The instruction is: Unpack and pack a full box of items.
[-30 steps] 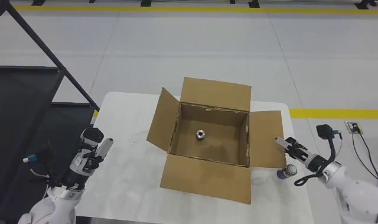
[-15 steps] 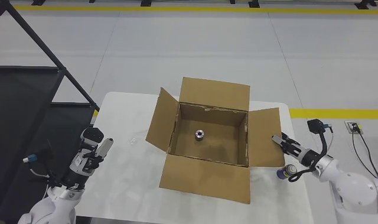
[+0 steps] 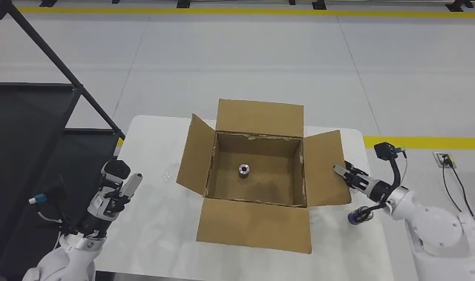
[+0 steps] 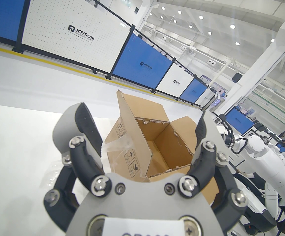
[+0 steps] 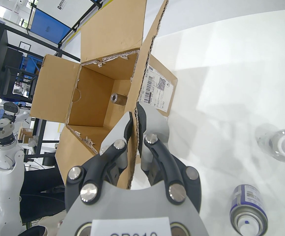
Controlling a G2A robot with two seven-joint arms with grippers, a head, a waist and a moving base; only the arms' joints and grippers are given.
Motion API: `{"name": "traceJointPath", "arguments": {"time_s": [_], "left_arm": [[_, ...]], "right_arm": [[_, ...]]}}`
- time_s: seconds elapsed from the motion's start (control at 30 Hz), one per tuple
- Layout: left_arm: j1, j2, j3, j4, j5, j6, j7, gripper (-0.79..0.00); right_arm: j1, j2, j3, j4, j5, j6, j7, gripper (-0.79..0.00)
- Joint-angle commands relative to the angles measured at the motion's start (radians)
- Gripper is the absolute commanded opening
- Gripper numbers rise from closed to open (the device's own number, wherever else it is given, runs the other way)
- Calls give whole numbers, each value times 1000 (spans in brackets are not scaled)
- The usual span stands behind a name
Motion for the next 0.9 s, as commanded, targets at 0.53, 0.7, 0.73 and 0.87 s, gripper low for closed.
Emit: {"name": "traceJointPath", "arguments": {"time_s": [0.53, 0.7, 0.73, 0.87], "left_arm": [[4, 10, -22, 18, -1, 27, 33, 0], [11, 16, -54, 41, -3, 25, 63, 0], [16, 18, -62, 46, -12, 23, 70, 0], [32, 21, -79, 53, -34, 20, 85, 0]], "right_arm": [[-268, -10, -152, -481, -540, 61, -447, 0], [-89, -25, -383, -412, -664, 72, -306, 0], [-20, -33, -446, -364, -676, 81, -260, 0], [215, -73, -638, -145, -662, 111, -111, 0]]}}
